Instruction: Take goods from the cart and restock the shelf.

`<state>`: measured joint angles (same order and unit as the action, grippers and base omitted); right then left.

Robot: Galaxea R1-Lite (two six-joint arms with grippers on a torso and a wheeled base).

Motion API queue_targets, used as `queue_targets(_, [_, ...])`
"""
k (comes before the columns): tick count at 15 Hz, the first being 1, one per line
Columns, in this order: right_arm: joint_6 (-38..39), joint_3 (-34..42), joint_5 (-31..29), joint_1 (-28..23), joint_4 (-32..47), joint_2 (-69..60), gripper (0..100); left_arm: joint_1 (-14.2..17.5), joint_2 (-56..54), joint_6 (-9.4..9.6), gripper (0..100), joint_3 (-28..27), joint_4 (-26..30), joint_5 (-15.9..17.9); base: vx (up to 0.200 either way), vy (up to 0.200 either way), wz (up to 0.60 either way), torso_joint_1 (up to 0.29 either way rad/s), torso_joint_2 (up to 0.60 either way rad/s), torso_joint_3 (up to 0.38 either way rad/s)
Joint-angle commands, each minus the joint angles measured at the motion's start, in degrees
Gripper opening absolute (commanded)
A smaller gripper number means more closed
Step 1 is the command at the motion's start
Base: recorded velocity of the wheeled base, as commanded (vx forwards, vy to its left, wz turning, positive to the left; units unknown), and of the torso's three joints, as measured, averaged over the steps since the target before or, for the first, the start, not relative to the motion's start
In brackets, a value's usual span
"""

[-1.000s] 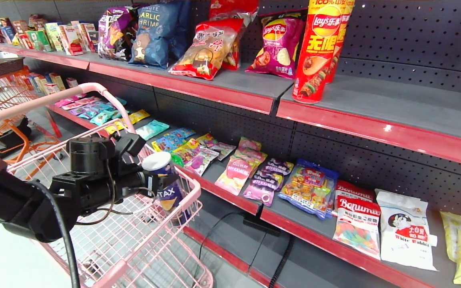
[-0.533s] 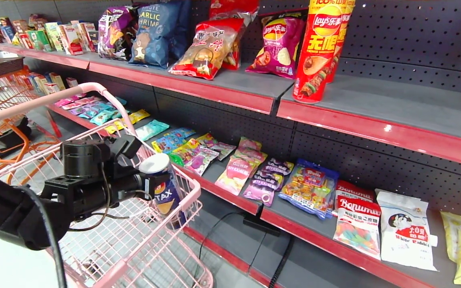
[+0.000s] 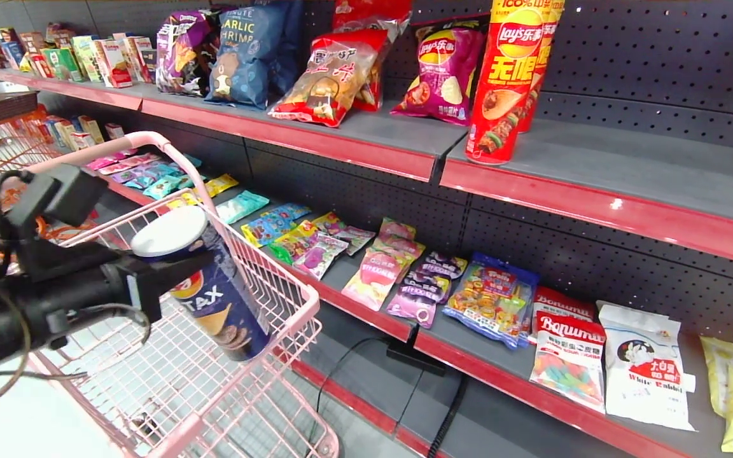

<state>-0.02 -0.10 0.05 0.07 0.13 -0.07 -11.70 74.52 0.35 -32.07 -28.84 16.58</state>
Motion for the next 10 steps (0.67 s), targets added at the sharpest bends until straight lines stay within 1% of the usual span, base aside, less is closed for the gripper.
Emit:
queue_targets(1, [-0.1, 0.0, 0.0, 0.0, 0.0, 0.1, 100, 0.1, -23.5, 1.84, 0, 1.4, 13.4, -0.4, 0.000, 0.000, 0.00, 0.000, 0.00, 0.000])
queue_targets(2, [0.0, 0.0, -0.1, 0.0, 0.0, 0.1, 100, 0.2, -28.4, 1.93, 0, 1.7, 18.2, -2.0, 0.000, 0.000, 0.00, 0.046, -0.15, -0.090])
queue_targets(3, [-0.1, 0.0, -0.1, 0.0, 0.0, 0.1, 100, 0.2, -32.3, 1.93, 0, 2.1, 21.2, -3.2, 0.000, 0.000, 0.00, 0.085, -0.30, -0.212])
queue_targets(6, [0.0, 0.0, 0.0, 0.0, 0.0, 0.1, 100, 0.2, -39.5, 1.93, 0, 3.7, 24.9, -3.7, 0.000, 0.000, 0.00, 0.133, -0.43, -0.295])
queue_targets(7, [0.0, 0.0, 0.0, 0.0, 0.0, 0.1, 100, 0.2, -39.5, 1.93, 0, 3.7, 24.9, -3.7, 0.000, 0.000, 0.00, 0.168, -0.51, -0.334])
queue_targets(8, [0.0, 0.0, 0.0, 0.0, 0.0, 0.1, 100, 0.2, -41.8, 1.93, 0, 3.8, 26.9, -4.5, 0.000, 0.000, 0.00, 0.168, -0.51, -0.339])
queue_targets(10, [0.0, 0.0, -0.1, 0.0, 0.0, 0.1, 100, 0.2, -43.1, 1.93, 0, 3.9, 27.6, -5.2, 0.000, 0.000, 0.00, 0.188, -0.53, -0.347])
